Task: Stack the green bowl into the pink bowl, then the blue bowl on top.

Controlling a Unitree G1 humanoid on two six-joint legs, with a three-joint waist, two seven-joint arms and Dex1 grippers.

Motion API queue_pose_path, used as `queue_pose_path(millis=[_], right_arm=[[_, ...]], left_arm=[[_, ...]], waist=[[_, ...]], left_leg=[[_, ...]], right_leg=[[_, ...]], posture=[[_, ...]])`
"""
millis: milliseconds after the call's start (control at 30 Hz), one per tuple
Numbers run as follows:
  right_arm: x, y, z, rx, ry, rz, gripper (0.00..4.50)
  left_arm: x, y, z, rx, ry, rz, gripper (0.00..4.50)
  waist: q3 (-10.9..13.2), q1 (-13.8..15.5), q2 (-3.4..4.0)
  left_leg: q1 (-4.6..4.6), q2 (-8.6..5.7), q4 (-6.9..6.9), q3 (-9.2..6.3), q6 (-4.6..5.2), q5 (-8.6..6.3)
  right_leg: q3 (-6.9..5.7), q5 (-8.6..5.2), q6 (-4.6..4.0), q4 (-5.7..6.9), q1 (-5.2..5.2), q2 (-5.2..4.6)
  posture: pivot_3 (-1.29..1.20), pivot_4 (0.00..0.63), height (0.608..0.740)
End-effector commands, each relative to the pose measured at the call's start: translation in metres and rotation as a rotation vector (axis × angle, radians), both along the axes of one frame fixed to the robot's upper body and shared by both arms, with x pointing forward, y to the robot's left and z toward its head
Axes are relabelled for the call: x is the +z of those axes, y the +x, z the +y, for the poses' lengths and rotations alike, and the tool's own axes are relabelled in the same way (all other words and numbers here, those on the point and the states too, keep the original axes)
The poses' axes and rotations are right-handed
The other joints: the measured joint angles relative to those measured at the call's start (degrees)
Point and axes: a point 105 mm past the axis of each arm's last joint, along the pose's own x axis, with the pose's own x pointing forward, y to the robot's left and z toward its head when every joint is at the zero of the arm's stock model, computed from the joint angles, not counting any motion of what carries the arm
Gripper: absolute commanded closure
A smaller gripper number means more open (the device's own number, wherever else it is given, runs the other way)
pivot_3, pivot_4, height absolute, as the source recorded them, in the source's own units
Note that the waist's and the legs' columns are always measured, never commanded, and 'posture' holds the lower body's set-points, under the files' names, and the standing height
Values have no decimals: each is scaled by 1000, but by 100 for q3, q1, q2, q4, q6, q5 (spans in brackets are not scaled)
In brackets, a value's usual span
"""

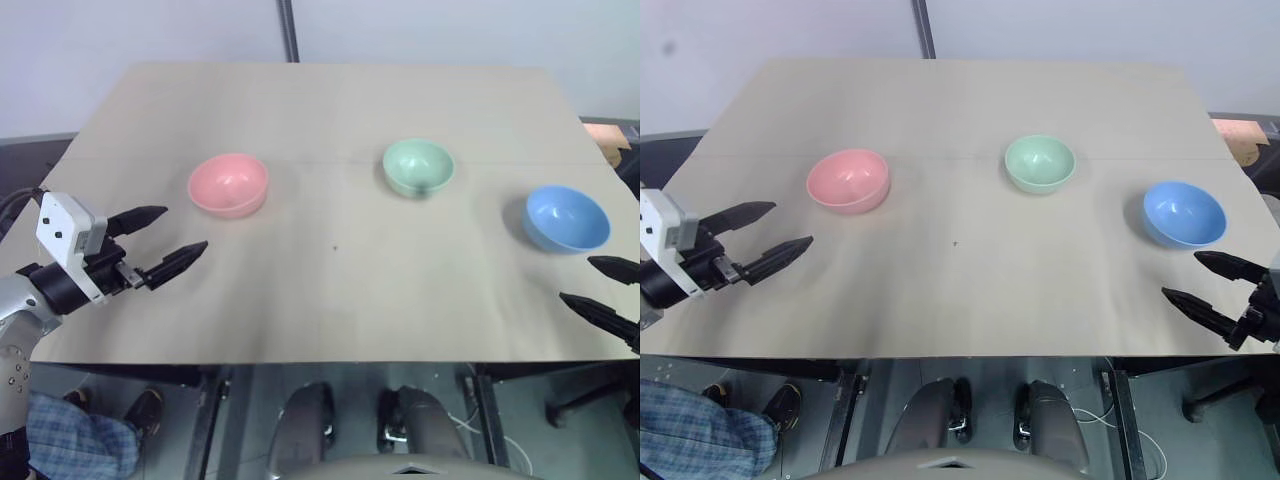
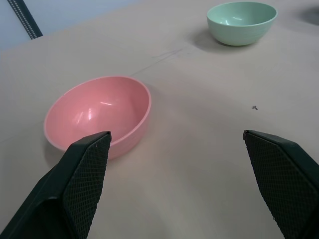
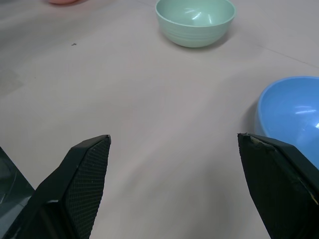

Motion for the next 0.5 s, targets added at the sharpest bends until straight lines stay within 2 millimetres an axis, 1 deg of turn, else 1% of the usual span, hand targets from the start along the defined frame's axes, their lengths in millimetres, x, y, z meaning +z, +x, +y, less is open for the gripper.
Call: queue_pose_path(millis=[33,500], right_arm=[[13,-2,-1,3,-14,-59,83],[12,-2,-2,5,-14,-68,83]], left_arm=[[10,2,-4,-17,21,-45,0],[9,5,-6,-21,13,-43,0]], waist=[[0,0,0],[0,1,0]], left_leg=[[0,0,0,0,-1,0],[0,0,1,0,16,9]], right_leg=[[0,0,0,0,0,0],[0,0,0,0,1,0]], posture=[[0,150,740],[0,150,740]])
